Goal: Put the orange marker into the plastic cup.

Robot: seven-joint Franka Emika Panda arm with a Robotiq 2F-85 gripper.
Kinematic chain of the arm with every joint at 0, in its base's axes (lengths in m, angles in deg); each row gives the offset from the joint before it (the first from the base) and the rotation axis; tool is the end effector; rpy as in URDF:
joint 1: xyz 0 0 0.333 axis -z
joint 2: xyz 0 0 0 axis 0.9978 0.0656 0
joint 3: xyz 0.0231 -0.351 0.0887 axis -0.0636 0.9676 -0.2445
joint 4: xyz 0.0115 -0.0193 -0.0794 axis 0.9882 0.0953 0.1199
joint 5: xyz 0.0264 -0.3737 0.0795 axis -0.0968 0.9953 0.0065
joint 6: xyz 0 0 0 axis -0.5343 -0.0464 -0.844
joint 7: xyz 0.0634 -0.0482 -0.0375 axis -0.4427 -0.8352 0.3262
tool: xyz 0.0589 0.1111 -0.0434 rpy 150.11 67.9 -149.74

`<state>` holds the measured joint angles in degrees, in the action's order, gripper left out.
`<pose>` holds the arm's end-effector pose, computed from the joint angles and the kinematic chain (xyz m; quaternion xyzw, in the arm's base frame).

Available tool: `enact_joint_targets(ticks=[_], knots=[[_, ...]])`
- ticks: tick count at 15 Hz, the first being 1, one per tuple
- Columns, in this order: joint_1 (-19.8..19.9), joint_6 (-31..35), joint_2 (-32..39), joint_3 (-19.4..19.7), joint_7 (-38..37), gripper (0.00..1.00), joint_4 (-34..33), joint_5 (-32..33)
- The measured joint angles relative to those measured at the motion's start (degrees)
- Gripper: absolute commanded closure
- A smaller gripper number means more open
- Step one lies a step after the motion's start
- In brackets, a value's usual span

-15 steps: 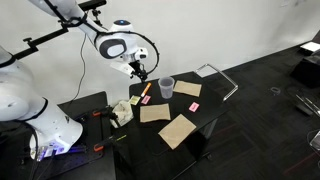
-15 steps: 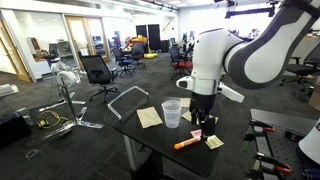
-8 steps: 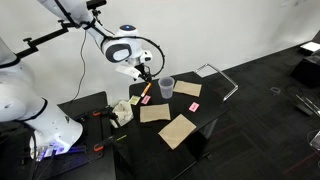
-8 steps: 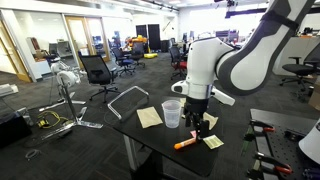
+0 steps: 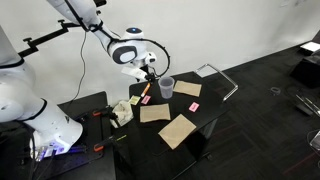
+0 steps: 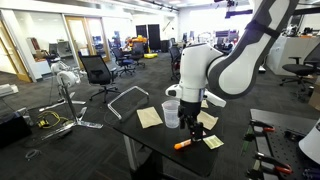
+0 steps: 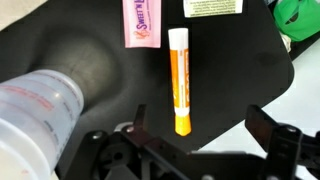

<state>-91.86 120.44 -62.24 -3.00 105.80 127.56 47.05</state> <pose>0.4706 0.1322 0.2320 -0.9291 -0.3675 -0.0298 0.0291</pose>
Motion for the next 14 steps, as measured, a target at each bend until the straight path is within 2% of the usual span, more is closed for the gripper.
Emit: enact_joint_targets(ticks=[7, 13, 14], knots=[[0.02, 0.0, 4.35, 0.0, -0.24, 0.0, -3.35, 5.23], [0.02, 0.0, 7.49, -0.22, -0.24, 0.0, -5.84, 5.97], [0.02, 0.0, 7.96, -0.3, -0.24, 0.04, -6.18, 5.97]])
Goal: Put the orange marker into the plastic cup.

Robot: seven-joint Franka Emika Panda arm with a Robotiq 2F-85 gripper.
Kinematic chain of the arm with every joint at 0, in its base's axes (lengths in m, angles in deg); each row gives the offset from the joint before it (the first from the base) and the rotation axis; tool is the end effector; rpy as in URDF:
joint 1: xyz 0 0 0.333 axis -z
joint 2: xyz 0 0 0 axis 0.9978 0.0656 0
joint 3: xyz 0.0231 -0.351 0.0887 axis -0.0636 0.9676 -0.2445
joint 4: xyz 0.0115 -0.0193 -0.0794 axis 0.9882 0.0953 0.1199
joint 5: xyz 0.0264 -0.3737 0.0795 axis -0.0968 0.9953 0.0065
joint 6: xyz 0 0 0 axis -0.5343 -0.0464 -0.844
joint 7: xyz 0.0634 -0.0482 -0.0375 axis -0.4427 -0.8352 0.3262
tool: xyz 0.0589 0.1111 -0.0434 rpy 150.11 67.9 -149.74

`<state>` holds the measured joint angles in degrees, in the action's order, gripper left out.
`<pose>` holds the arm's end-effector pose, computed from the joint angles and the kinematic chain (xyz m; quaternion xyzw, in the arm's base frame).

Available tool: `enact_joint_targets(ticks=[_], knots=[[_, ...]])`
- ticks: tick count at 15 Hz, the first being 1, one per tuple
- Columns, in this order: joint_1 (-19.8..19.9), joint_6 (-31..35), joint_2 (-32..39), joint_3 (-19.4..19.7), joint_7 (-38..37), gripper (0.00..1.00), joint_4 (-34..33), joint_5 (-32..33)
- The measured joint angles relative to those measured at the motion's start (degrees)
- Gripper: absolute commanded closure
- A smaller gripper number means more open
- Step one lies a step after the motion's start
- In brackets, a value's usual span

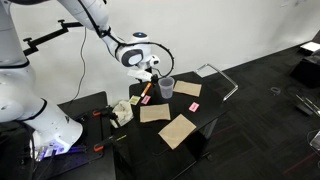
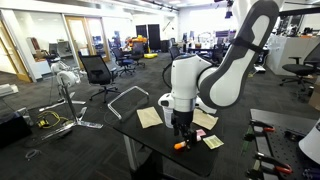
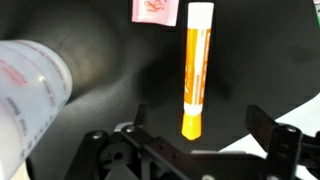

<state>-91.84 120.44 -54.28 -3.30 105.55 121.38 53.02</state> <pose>0.4990 0.1472 0.1976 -0.9121 -0.4089 -0.0157 0.0236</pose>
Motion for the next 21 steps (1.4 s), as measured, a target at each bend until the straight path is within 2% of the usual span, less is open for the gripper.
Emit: enact_joint_targets(ticks=[1, 3, 7, 12, 14, 21], knots=[[0.0, 0.0, 0.44, -0.09, 0.0, 0.26, -0.29, 0.0], [0.05, 0.0, 1.12, -0.3, 0.0, 0.32, -0.73, 0.0], [0.09, 0.0, 2.08, -0.44, 0.0, 0.65, -1.52, 0.0], [0.58, -0.02, 2.22, -0.45, 0.0, 1.0, -2.33, 0.05], [0.68, -0.03, 2.25, -0.5, 0.0, 0.95, -2.54, 0.05], [1.54, -1.78, 1.85, -2.87, -4.68, 0.95, -3.21, -1.31]])
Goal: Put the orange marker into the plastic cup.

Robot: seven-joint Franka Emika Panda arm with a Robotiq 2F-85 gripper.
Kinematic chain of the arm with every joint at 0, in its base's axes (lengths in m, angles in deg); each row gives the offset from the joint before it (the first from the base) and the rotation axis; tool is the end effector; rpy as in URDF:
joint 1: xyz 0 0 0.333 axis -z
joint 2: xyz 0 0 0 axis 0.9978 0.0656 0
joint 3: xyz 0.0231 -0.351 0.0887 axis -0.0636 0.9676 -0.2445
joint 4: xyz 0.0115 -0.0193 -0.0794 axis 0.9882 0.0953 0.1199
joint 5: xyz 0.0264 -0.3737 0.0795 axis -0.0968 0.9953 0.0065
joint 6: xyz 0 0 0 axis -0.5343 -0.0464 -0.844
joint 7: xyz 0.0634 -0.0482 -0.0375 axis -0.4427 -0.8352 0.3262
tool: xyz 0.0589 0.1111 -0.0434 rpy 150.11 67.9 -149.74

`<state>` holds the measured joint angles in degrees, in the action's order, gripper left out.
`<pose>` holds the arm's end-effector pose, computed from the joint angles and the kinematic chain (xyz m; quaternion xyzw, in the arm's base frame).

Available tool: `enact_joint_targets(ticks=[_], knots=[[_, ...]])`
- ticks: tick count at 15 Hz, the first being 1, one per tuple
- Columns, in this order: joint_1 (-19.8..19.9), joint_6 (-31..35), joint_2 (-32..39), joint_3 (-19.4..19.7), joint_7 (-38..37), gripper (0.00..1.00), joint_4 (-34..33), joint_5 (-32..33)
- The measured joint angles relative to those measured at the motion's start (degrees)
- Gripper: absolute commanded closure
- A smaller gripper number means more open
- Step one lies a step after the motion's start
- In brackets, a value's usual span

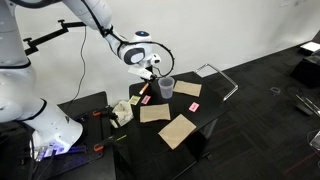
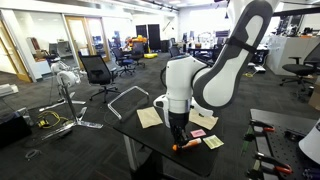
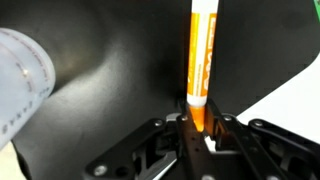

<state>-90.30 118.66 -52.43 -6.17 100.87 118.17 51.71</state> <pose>0.5118 0.1629 0.1979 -0.9284 -0.3691 -0.0141 0.0409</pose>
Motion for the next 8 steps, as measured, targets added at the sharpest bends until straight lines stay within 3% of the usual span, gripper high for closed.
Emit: enact_joint_targets(ticks=[8], knots=[[-0.93, 0.35, -6.6, -0.28, -13.21, 0.95, -0.31, -0.38]])
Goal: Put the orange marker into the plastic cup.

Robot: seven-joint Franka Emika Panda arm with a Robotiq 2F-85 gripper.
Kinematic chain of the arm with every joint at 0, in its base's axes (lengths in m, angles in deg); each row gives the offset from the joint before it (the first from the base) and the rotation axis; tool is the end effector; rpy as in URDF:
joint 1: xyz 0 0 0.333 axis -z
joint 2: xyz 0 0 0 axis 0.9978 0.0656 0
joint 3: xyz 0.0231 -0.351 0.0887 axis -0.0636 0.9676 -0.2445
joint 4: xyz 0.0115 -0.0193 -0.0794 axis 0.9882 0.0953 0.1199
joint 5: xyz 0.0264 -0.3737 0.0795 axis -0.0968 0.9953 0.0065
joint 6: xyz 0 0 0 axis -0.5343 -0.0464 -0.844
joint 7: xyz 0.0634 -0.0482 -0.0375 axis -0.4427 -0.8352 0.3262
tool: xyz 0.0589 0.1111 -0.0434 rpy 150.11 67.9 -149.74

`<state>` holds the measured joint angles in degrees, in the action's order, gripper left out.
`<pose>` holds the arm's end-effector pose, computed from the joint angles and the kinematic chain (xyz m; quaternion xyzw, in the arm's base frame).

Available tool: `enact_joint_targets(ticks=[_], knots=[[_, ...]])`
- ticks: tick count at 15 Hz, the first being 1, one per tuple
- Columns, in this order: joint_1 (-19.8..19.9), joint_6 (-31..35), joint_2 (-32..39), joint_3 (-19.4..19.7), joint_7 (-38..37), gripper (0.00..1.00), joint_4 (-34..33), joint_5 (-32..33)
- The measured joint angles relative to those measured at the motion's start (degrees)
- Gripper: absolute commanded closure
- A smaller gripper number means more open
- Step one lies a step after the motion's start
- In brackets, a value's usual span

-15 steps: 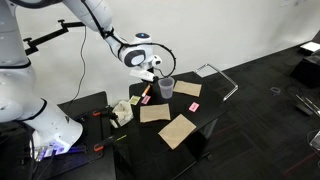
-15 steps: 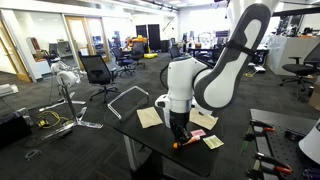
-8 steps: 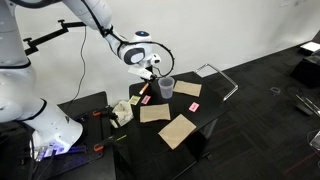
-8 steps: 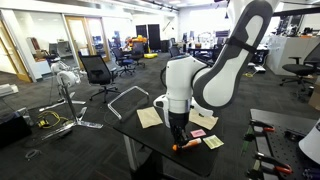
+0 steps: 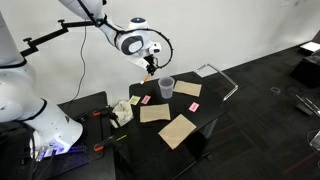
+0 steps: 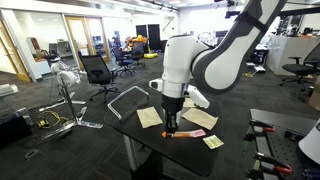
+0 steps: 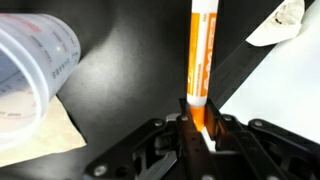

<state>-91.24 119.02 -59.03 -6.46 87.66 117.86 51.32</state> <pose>0.5231 0.1755 0.2616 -0.9600 -0.2687 -0.0711 0.0344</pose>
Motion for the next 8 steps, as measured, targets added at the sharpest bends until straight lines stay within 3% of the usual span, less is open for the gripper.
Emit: enact_joint_targets(ticks=[8], knots=[[-1.11, 0.1, -7.94, 1.99, -8.06, 0.95, -0.05, 0.04]])
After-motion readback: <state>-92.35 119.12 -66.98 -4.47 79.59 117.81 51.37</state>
